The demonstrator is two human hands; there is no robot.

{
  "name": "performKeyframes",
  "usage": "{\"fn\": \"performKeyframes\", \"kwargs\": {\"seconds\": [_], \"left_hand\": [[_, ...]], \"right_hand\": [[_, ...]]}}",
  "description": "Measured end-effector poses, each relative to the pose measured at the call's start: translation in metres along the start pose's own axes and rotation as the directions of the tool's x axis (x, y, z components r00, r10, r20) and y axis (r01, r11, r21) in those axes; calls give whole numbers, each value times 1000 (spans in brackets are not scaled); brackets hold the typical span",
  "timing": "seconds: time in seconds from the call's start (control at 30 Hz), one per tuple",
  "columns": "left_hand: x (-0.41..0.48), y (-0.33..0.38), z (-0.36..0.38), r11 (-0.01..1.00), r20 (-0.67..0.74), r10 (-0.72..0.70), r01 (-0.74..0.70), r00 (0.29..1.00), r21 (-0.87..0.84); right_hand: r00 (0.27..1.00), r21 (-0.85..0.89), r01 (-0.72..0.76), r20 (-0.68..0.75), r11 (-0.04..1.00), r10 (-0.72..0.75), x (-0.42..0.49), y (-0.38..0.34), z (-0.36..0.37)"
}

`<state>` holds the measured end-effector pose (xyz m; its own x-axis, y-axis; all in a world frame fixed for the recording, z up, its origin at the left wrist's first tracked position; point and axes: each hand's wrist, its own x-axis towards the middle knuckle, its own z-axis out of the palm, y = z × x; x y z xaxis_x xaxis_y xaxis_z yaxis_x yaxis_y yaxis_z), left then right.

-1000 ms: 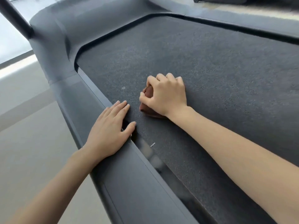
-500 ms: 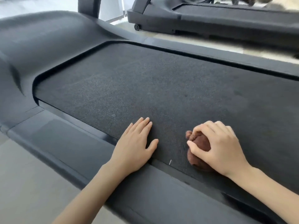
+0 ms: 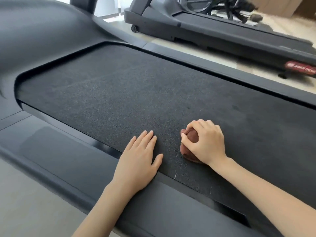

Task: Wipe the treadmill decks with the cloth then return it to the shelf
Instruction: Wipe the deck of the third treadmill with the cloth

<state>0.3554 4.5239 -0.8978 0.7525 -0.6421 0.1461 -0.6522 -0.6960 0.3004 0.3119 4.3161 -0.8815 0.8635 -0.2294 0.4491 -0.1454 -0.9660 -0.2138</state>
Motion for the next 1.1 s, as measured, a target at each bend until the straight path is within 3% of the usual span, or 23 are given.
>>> {"fn": "performKeyframes", "kwargs": {"seconds": [0.13, 0.37, 0.47, 0.67, 0.8, 0.93, 1.1], "left_hand": [[-1, -2, 4, 1000, -13, -12, 12, 1000, -12], [3, 4, -9, 999, 0, -25, 25, 1000, -44], [4, 2, -9, 997, 5, -35, 35, 999, -71], [2, 2, -7, 1000, 54, -6, 7, 999, -16], [2, 5, -7, 999, 45, -40, 41, 998, -18], [2, 8, -7, 999, 20, -38, 38, 999, -3], [6, 6, -6, 997, -19, -57, 56, 998, -52]], "right_hand": [[999, 8, 47, 9, 999, -47, 74, 6, 45], [997, -54, -49, 51, 997, 51, 182, 11, 93], [999, -30, 10, 52, 1000, -9, 169, 16, 87], [949, 165, 296, 63, 941, -310, 62, 71, 17], [923, 189, 361, 67, 913, -379, 24, 102, -10], [928, 199, 339, 89, 920, -362, 62, 77, 10], [977, 163, 191, 67, 968, -204, 147, 22, 72]]}}
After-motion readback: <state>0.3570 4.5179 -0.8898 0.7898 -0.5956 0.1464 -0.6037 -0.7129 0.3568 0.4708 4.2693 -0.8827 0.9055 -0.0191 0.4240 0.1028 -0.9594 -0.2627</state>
